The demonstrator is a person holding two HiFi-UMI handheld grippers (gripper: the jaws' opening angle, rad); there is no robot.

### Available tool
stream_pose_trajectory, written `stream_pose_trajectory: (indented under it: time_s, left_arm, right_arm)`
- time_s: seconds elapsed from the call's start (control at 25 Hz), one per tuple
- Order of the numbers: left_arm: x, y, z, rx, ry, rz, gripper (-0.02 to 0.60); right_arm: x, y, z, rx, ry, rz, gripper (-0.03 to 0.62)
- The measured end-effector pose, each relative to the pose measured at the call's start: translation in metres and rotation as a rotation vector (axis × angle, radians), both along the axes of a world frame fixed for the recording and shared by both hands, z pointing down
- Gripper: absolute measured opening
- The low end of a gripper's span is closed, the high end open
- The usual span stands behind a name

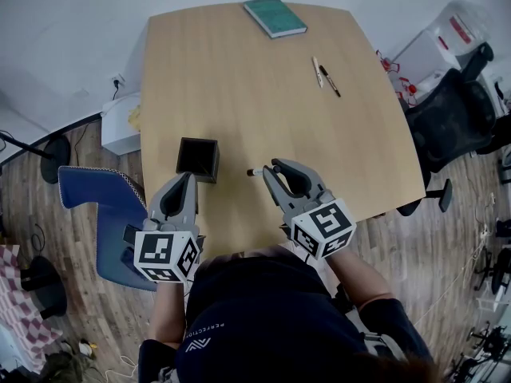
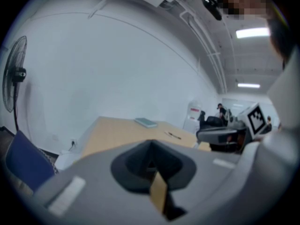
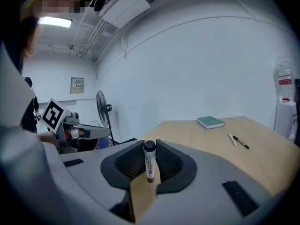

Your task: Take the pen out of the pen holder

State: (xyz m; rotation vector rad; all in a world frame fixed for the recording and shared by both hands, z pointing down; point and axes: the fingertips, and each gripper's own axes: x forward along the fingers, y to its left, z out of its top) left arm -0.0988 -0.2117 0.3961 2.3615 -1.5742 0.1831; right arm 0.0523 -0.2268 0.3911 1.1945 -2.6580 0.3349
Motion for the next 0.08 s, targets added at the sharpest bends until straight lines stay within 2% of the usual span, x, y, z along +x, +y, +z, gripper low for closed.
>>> stream_pose_trajectory:
  time_s: [0.08]
  left_arm:
    - [0.0002, -0.0001, 0.0, -0.001, 0.001, 0.0, 0.005]
  right_arm:
    - [-0.0007, -0.0004, 0.0001, -0.001, 0.001, -0.002, 0.067]
